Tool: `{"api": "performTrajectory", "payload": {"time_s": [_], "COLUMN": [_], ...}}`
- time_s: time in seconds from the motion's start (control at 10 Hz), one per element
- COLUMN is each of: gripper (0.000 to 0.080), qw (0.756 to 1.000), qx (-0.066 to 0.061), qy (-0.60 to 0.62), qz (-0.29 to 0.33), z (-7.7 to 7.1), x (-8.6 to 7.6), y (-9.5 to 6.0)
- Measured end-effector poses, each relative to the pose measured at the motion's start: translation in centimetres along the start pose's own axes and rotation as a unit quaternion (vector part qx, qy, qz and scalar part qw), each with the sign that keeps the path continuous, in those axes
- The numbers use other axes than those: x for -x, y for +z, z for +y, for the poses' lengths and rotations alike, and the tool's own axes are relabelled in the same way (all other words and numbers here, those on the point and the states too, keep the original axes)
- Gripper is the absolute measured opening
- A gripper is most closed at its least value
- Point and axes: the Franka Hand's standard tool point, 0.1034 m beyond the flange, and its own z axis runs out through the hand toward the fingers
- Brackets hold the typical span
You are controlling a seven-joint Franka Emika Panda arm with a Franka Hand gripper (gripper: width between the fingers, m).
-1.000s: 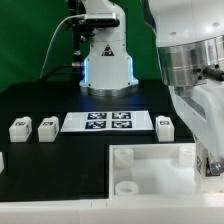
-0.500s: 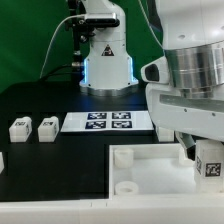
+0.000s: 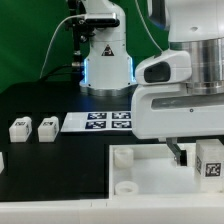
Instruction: Assemble one leg
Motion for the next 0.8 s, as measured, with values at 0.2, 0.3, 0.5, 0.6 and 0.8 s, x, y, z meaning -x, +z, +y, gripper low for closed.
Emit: {"api": "performTrajectory", "payload": {"time_s": [0.2, 0.3, 0.5, 0.6, 0.8], "gripper": [0.0649, 0.0639, 0.0482, 0.0286, 0.0291], "qw": [0.999, 1.0, 1.0, 0.998, 0.989], "qx": [0.0, 0.0, -0.002, -0.003, -0.003], "qy": [-0.039, -0.027, 0.023, 0.067, 0.147], "qz": [0.0, 0.0, 0.0, -0.001, -0.001], "z": [0.5, 0.44, 0.4, 0.36, 0.36], "x": [-0.14, -0.11, -0.09, -0.07, -0.08], "y": [-0.02, 0.02, 0.05, 0.06, 0.05]}}
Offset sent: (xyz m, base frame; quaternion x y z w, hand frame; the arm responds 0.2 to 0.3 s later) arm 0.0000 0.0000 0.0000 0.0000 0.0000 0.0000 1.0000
